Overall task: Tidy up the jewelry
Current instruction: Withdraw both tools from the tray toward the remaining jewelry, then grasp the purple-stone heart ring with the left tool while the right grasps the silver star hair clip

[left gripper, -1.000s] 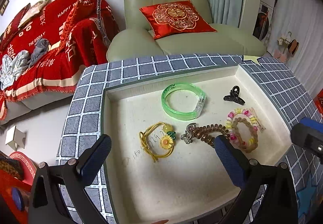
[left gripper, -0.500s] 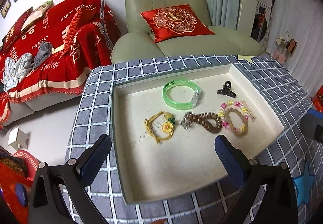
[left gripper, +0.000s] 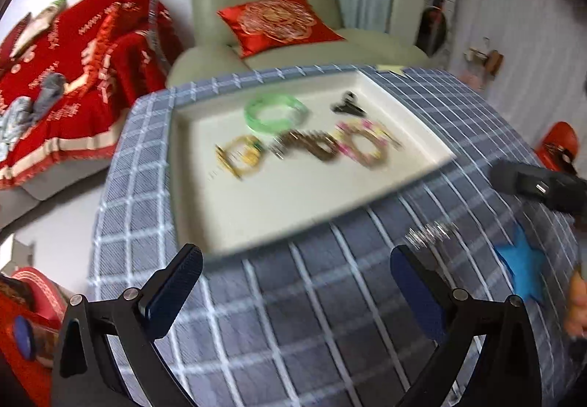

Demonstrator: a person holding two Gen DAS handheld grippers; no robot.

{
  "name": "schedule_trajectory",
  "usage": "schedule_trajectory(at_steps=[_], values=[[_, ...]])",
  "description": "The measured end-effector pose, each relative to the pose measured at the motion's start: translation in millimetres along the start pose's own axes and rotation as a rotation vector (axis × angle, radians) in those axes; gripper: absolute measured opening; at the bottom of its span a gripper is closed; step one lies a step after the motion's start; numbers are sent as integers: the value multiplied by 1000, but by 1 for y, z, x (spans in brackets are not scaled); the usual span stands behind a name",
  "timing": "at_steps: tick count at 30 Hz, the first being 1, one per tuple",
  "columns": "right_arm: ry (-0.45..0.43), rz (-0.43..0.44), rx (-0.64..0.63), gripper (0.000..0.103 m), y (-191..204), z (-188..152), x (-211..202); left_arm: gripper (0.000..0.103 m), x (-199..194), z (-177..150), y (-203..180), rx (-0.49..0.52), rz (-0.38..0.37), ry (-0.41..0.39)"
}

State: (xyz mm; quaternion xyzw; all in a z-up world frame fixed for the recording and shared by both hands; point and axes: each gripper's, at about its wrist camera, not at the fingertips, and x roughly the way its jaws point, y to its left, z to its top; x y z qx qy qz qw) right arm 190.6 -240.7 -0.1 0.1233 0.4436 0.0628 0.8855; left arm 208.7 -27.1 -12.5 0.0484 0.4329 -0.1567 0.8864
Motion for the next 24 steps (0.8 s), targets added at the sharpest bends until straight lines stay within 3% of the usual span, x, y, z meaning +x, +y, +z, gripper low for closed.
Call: schedule_trajectory(at_steps=[7,12,19,24], values=[[69,7,-37,103,-10,-16,11,103,-9,-31,-29,32,-79,24],[113,-18,-186,101,-5,-25,27,103,-9,-47,-46,46,-110,47],[141,-2,-372,72,11,-27,46,103,-1,-55,-56,39,-122,71],[164,19,-488,68,24,-30,57,103,3,-56,-63,49,-132,76]])
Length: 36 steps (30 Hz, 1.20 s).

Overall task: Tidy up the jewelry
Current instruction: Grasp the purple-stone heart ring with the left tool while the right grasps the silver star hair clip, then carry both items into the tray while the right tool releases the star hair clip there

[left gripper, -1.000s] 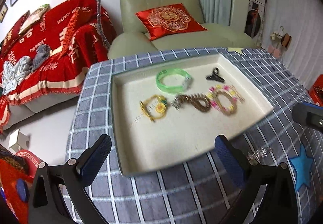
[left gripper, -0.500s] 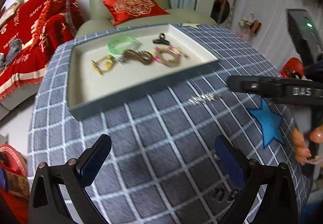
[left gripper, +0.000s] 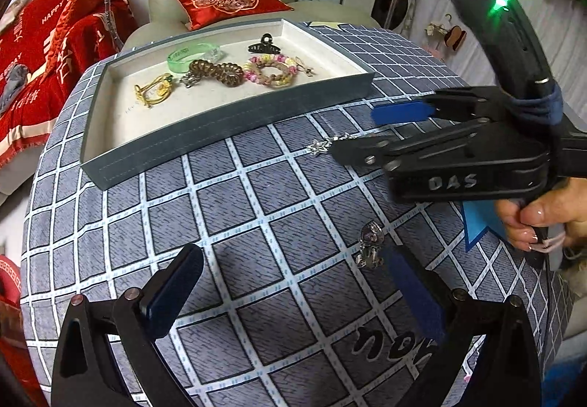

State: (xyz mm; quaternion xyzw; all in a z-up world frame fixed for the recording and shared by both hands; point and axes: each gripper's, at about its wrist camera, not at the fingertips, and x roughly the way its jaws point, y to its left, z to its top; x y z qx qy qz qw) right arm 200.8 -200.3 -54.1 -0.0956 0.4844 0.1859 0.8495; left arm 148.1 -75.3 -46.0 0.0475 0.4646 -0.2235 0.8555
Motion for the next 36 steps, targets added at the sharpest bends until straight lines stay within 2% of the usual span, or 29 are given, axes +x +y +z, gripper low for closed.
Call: schedule_trajectory(at_steps=[3,6,7,9,12,13,15,16,17,19,23,26,27,28,36], values=[[25,9,-21,57,4,-1,7,103,3,1,-4,12,-10,4],[21,-7,-23,53,5,-3,7,101,9,1,-11,25,-23,26],[22,-12,-15,45,4,-4,7,100,10,0,-12,27,-24,27],[28,-24,11,43,0,-4,6,95,12,0,-14,30,-23,29],[27,-44,13,43,2,-7,3,94,13,2,-17,28,-32,24],[26,-47,11,43,3,-7,2,87,13,2,-19,29,-34,22],[27,-45,17,42,4,-9,1,87,14,3,-21,40,-26,21],[27,-48,20,21,5,-10,0,87,15,4,-23,43,-26,21],[25,-44,30,11,5,-10,-1,87,16,4,-25,49,-26,23],[28,-47,70,11,0,-11,-2,77,16,4,-29,63,-18,22],[20,-39,102,11,-4,-14,-4,73,16,3,-37,93,-11,28],[21,-42,106,11,-3,-15,-4,52,16,4,-41,114,-3,22],[21,-43,108,11,-2,-15,-5,39,16,4,-43,119,-10,22],[21,-44,112,11,-2,-15,-5,34,16,4,-43,120,-16,25],[6,-22,201,11,-7,-20,-14,34,11,3,-21,6,-76,24]])
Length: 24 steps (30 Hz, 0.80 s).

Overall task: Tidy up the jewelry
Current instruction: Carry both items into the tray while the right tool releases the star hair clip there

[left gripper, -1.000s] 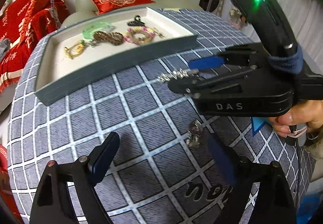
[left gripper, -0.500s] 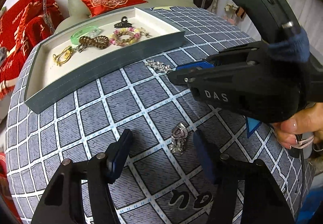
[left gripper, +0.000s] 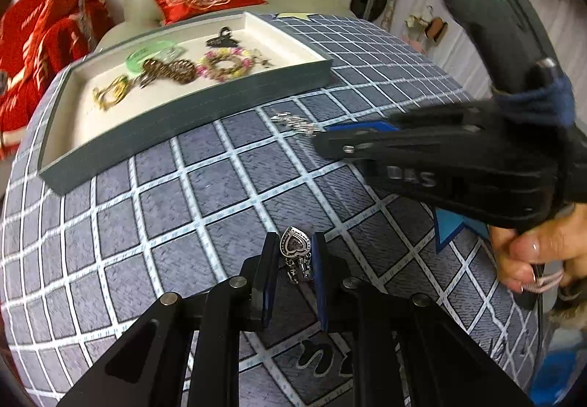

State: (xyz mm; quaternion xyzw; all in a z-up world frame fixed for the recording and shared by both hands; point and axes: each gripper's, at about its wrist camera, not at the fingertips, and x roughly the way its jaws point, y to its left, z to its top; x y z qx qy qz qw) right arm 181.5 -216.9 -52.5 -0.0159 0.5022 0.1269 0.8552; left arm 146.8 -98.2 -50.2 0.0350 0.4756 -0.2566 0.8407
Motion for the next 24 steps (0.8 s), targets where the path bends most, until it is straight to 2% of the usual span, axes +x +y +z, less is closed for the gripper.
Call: schedule_trajectory(at_steps=[15,24], values=[[-43,46,156,11,-5,-14,-28,34,-27,-4,32,-71,12,-50],[-21,14,177,11,-1,-21,-28,34,-38,-2,46,-90,18,-78]])
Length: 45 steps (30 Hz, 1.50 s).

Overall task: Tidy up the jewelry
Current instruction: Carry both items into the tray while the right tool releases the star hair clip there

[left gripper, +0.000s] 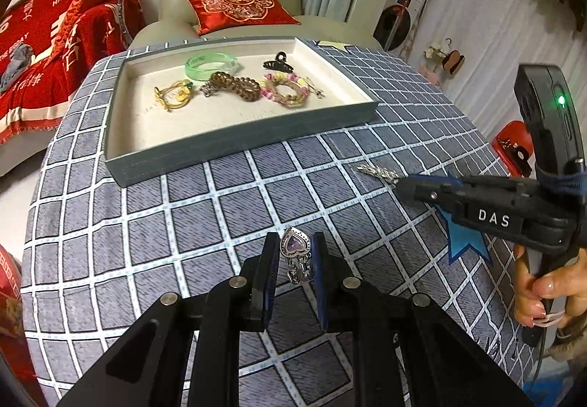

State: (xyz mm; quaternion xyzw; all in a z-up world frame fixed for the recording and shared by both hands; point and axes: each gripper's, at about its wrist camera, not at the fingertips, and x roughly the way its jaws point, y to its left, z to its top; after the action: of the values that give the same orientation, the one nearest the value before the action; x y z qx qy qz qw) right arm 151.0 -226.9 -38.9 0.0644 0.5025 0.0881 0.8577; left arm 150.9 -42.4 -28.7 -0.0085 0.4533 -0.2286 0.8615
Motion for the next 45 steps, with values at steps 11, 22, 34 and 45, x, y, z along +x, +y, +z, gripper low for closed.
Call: schedule_trajectory(at_steps=[11,22,34,45], values=[[-63,17,-22,11,16,16,-28,34,-17,18,18,-9,16,-54],[-127,25,-20,11,26,43,-45,34,-28,38,32,-17,32,-94],[-181,19,-18,11,28,103,-35,34,-22,95,60,-36,78,-133],[-182,1,22,11,13,145,12,34,30,129,73,-49,126,-99]])
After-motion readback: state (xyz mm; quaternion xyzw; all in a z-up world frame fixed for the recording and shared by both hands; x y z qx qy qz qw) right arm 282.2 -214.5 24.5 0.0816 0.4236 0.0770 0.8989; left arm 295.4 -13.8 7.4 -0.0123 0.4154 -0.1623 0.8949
